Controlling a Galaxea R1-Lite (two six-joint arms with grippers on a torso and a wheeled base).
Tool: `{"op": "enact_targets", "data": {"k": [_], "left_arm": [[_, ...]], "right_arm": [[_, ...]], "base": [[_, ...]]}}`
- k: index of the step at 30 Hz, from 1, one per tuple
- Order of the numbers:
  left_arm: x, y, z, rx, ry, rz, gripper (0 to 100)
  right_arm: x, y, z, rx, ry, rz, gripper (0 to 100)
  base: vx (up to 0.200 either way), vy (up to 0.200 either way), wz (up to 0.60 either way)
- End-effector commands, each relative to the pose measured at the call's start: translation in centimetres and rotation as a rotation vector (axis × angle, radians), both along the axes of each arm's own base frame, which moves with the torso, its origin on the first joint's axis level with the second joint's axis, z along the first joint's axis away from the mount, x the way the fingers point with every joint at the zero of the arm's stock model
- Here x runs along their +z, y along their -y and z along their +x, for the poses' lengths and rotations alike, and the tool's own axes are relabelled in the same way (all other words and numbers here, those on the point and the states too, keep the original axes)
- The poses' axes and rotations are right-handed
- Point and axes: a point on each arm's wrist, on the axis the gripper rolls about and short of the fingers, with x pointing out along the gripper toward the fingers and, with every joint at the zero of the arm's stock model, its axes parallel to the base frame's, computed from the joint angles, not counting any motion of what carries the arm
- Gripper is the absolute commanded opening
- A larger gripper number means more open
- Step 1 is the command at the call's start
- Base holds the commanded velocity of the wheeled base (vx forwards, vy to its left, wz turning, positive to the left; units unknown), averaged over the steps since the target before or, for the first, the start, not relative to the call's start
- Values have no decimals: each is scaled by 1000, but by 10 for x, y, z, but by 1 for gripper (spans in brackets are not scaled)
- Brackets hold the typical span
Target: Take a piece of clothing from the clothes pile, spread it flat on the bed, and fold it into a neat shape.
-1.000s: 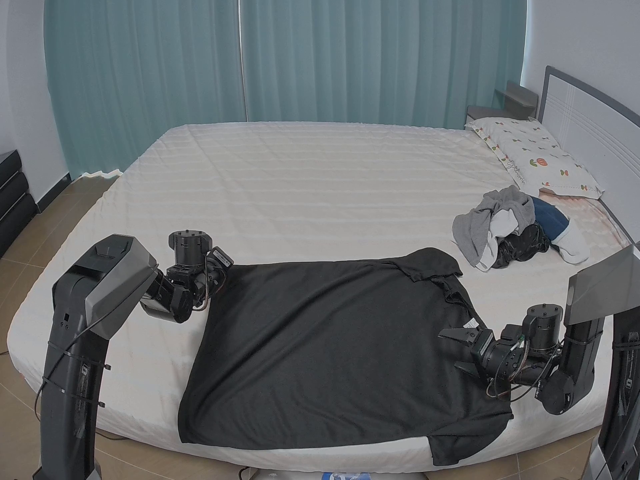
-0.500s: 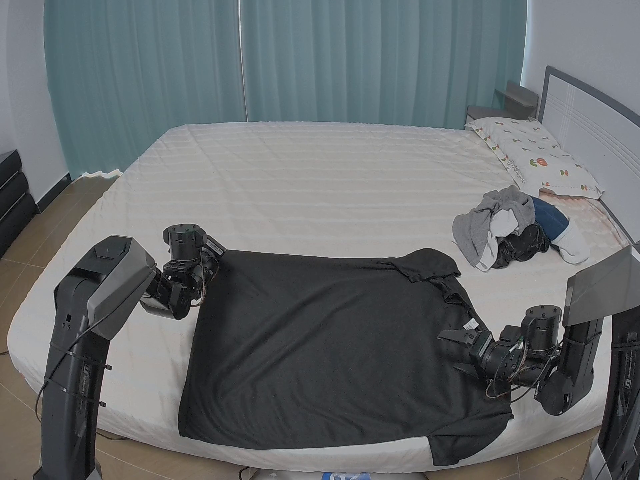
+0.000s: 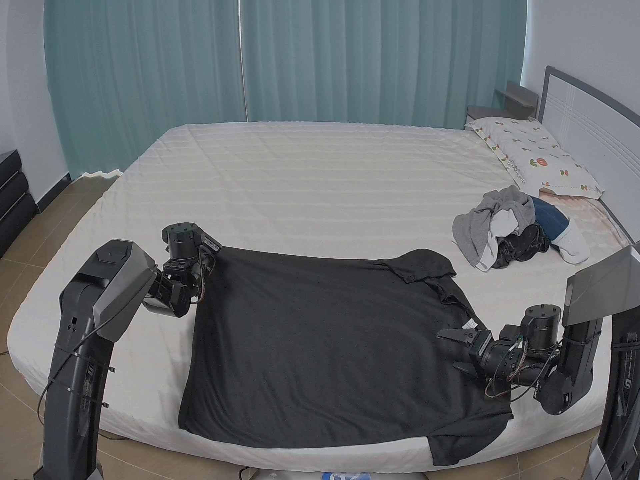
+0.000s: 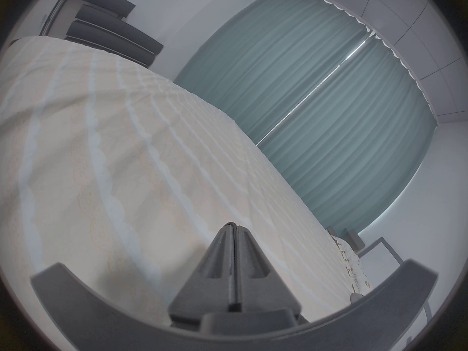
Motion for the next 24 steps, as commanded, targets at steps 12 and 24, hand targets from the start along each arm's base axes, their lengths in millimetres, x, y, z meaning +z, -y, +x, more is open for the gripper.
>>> {"op": "enact_targets", "data": {"k": [12,24], "left_arm": [[-8,-1,3,3,-9,1,0],[-7,-12,-2,14,-46,-5,100]], "right_arm": [[1,0,1,1,12,2,100],[0,0,2,-3,11,3,100]], "base": [[0,0,0],[0,0,0]]}}
